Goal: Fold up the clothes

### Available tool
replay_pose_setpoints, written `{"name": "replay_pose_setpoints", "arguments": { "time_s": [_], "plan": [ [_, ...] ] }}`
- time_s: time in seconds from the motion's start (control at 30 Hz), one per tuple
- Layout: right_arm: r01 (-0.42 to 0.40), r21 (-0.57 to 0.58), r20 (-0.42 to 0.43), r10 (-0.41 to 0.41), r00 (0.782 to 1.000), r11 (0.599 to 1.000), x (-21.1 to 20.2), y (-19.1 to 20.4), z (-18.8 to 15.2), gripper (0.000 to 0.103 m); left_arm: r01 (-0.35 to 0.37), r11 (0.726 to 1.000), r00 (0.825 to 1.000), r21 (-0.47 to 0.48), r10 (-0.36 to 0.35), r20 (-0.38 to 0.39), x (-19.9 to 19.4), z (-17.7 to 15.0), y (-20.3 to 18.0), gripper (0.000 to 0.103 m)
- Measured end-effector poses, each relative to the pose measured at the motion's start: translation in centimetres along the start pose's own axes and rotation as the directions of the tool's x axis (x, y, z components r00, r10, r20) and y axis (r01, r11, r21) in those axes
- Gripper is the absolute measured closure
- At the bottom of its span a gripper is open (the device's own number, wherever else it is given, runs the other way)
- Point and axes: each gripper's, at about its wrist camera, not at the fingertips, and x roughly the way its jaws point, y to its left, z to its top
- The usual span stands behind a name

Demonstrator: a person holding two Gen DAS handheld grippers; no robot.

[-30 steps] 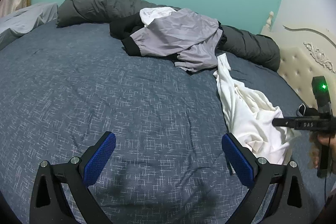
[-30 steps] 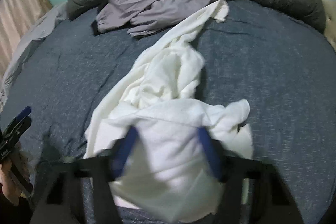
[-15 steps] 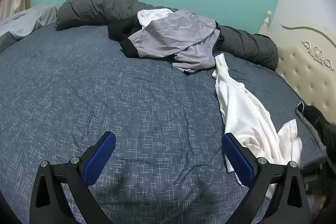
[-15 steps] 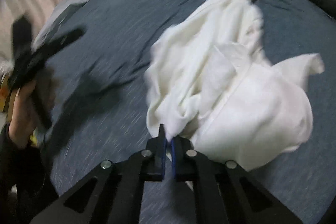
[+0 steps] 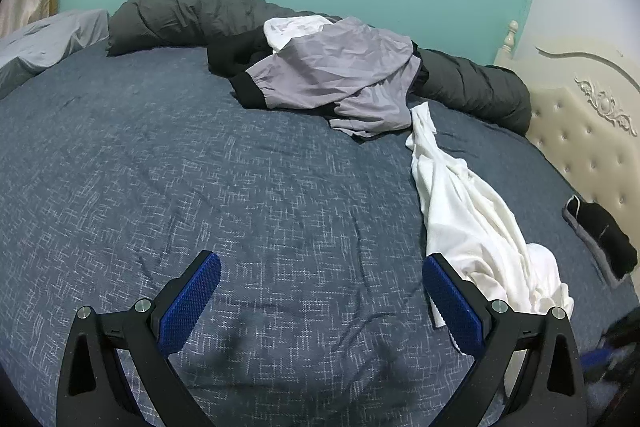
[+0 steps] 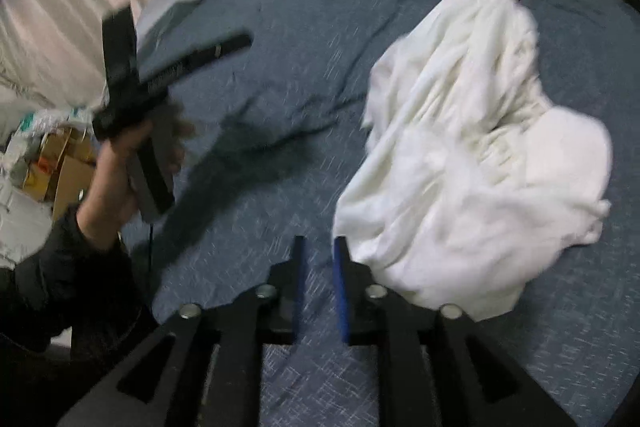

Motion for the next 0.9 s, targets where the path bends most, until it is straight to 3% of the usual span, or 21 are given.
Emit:
{"name": "replay_pose_setpoints", "arguments": {
  "time_s": [0.1,0.2,0.27,0.53,0.6,0.67,0.73,0.8,0.9],
  "plan": [
    [0.049,0.052,0.105,-0.054,0.993,0.997,-2.4,-1.8,1.2,0.082,-0.002,1.0,1.0,0.002,0.002,-0.005,0.1,-0.1,0.0,0.0],
    [0.151,0.123,0.155,-0.169,0.973,0.981,-2.7,-4.2,2.5,0.061,-0.002,1.0,1.0,0.002,0.002,-0.006,0.1,-0.2,0.0,0.0],
    [0.206,0.167,0.164,-0.233,0.959,0.964,-2.3,-5.8,3.4,0.06,-0.001,1.0,1.0,0.004,0.001,-0.005,0.1,-0.2,0.0,0.0],
    [0.299,0.26,0.158,-0.346,0.925,0.918,-0.6,-10.6,6.1,0.06,-0.003,1.0,1.0,0.008,0.003,-0.013,0.5,-0.3,0.0,0.0],
    [0.278,0.298,0.166,-0.337,0.927,0.913,-0.3,-11.4,6.6,0.059,-0.001,1.0,1.0,0.008,0.001,-0.015,0.7,-0.3,-0.1,0.0],
    [0.246,0.314,0.184,-0.313,0.932,0.917,0.2,-11.8,7.2,0.045,0.0,1.0,1.0,0.011,0.0,-0.016,0.8,-0.3,-0.3,0.0],
    [0.258,0.308,0.196,-0.326,0.925,0.916,0.7,-11.8,7.9,0.039,0.001,1.0,1.0,0.017,-0.001,-0.017,0.8,-0.4,-0.4,0.0],
    [0.265,0.302,0.2,-0.332,0.922,0.916,1.3,-11.8,8.7,0.039,0.001,1.0,1.0,0.024,0.0,-0.019,0.9,-0.5,-0.6,0.0],
    [0.23,0.294,0.168,-0.287,0.943,0.928,3.1,-12.1,9.9,0.04,-0.003,1.0,1.0,0.03,0.003,-0.026,1.1,-0.6,-0.6,0.0]
  ]
}}
